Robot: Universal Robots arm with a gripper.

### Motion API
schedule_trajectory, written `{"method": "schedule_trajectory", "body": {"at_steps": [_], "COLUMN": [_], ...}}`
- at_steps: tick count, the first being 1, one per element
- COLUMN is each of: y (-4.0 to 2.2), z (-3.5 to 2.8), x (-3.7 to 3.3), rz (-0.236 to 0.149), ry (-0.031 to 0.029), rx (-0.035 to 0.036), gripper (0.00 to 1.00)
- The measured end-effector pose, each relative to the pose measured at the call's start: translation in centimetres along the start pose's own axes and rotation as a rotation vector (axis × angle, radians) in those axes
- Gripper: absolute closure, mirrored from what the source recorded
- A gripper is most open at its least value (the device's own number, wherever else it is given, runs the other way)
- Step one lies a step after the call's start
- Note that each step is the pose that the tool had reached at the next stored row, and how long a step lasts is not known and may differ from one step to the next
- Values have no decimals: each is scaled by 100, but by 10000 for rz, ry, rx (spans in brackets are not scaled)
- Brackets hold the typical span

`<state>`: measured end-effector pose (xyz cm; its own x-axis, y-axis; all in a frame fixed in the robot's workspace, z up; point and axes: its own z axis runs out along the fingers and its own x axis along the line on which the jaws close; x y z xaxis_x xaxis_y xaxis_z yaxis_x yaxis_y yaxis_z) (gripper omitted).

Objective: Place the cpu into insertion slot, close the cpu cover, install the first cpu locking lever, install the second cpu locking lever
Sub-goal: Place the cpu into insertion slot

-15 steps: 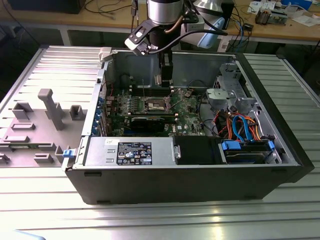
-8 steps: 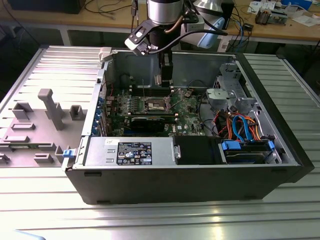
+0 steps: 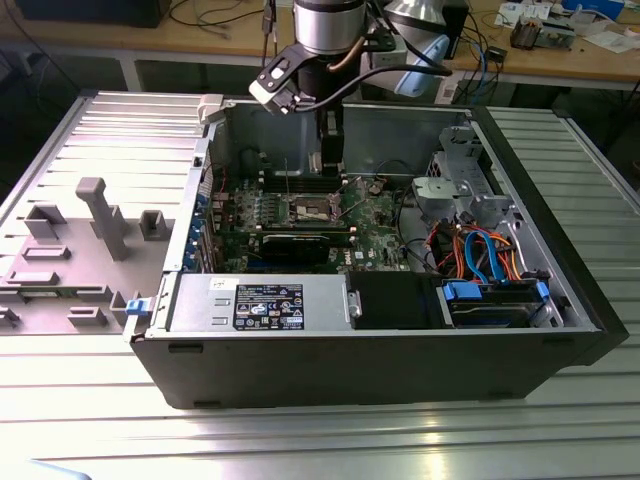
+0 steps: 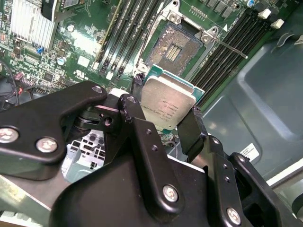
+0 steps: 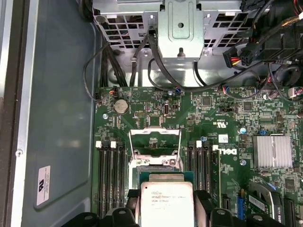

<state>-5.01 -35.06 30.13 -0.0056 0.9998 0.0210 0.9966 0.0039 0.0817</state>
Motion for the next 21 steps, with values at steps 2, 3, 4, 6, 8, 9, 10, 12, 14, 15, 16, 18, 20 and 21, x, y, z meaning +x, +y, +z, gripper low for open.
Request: {"method": "schedule_trajectory", "body": {"at_steps": [2, 3, 4, 6, 8, 9, 10, 12, 14, 15, 16, 18, 20, 21], "y": [-2, -3, -3, -4, -4, -4, -4, -4, -5, -5, -5, -6, -7, -7], "z": [28, 38, 40, 40, 44, 44, 44, 45, 48, 52, 55, 65, 76, 83], "x": [11, 15, 15, 15, 15, 15, 15, 15, 15, 15, 15, 15, 15, 14], "rz": [29, 39, 41, 42, 43, 43, 43, 43, 43, 43, 43, 43, 43, 43], "ry": [-4, -3, -4, -6, -4, -4, -3, -4, -3, -1, -1, -4, -4, -5], "rx": [0, -2, 0, 0, -1, -1, -1, -1, -1, -2, -3, -1, -1, 0], "gripper": [46, 46, 46, 46, 46, 46, 46, 46, 46, 46, 46, 46, 46, 46]}}
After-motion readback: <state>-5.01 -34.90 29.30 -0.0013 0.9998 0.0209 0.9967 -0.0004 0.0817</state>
